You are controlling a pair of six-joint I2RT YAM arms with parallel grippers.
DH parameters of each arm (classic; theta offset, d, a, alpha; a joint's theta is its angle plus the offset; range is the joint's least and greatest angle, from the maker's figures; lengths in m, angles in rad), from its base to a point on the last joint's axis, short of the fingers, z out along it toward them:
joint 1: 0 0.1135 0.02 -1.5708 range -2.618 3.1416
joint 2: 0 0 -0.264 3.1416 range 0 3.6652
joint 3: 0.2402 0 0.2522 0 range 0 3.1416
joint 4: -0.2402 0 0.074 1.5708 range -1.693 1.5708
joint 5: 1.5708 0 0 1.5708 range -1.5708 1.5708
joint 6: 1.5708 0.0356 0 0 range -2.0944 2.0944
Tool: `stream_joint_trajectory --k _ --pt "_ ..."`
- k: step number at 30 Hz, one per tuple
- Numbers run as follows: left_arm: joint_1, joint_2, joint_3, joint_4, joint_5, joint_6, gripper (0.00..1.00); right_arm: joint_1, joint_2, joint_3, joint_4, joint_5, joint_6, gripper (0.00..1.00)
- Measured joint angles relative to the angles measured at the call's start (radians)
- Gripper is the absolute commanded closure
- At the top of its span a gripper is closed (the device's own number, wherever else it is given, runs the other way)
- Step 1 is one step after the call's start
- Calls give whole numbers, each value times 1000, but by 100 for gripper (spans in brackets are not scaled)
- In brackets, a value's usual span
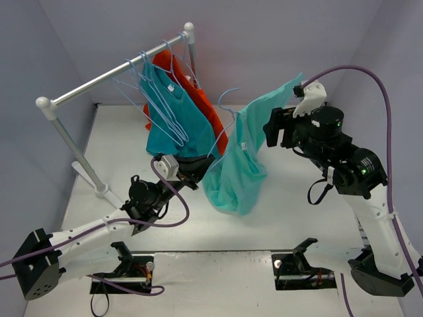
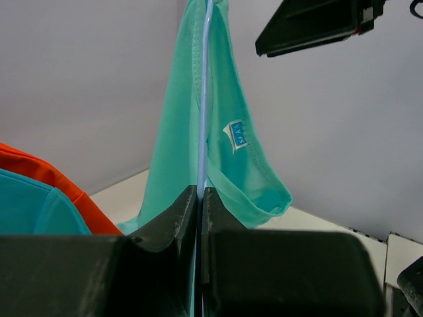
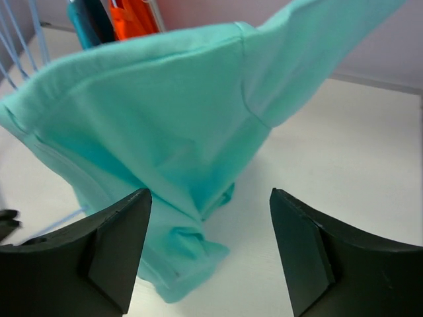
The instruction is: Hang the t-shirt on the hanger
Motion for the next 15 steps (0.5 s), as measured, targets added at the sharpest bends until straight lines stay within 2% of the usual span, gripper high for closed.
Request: stream_joint_trajectory --k 6,15 --pt "0 -43 -11 -39 40 0 100 0 -37 -8 -21 17 -173 22" --pt "4 -154 -12 -162 113 7 100 0 -23 59 -30 -147 -477 13"
